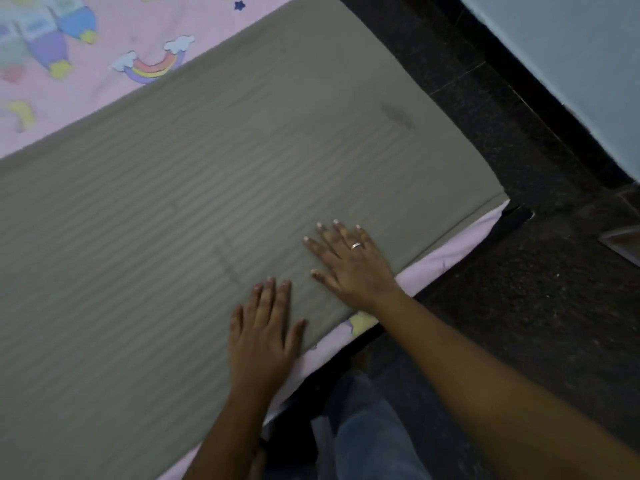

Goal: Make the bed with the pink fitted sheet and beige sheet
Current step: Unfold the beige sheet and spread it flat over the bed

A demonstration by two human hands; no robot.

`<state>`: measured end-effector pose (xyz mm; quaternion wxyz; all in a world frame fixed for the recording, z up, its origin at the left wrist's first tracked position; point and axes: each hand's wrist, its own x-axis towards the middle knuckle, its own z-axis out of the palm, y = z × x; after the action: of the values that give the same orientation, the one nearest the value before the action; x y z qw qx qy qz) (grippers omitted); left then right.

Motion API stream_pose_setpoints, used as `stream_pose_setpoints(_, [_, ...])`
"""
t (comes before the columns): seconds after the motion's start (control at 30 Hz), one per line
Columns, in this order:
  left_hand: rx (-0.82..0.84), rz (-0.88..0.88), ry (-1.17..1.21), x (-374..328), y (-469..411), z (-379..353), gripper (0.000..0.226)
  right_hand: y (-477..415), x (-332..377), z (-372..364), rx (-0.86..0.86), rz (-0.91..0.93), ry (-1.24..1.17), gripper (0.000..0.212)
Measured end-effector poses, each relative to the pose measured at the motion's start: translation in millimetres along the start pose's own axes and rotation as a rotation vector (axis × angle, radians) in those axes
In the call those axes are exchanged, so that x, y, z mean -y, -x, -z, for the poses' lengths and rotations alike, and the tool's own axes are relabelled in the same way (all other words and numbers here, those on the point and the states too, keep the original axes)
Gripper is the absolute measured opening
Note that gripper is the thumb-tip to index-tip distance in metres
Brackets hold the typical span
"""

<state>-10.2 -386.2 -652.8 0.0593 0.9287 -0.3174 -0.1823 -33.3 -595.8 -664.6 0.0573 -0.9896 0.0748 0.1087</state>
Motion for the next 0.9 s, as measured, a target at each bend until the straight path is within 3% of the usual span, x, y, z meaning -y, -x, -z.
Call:
stream_pose_setpoints(0.17, [0.071,0.123,0.017,77,84,1,0.065,47,109,-10,0.072,0.133,-0.019,0.062])
stream_pose_setpoints(0.33, [0.004,0.36,0.099,130,140,7,0.065,69,193,-7,0.106,0.469,-0.032,0.059])
stream_pose_setpoints(0.4, [-0.063,0.453,0.104,148,152,9,0.062,59,204,-2,0.072,0.422,-0.055,0.058])
stream_pose_setpoints(0.5, [-0.086,0.579,0.144,171,173,-1,0.057,49,206,-7,0.101,0.185,-0.101,0.062])
stream_pose_setpoints(0.6, [-0.114,0.604,0.189,178,189,-12,0.06,56,227,-21,0.113,0.098,-0.07,0.059])
stream_pose_setpoints(0.73, [-0.074,0.642,0.209,171,205,-14,0.062,81,284,-34,0.184,0.252,-0.105,0.058])
stream_pose_setpoints(0.9, [0.17,0.631,0.249,152,217,13,0.068,100,313,-6,0.306,0.418,-0.136,0.056])
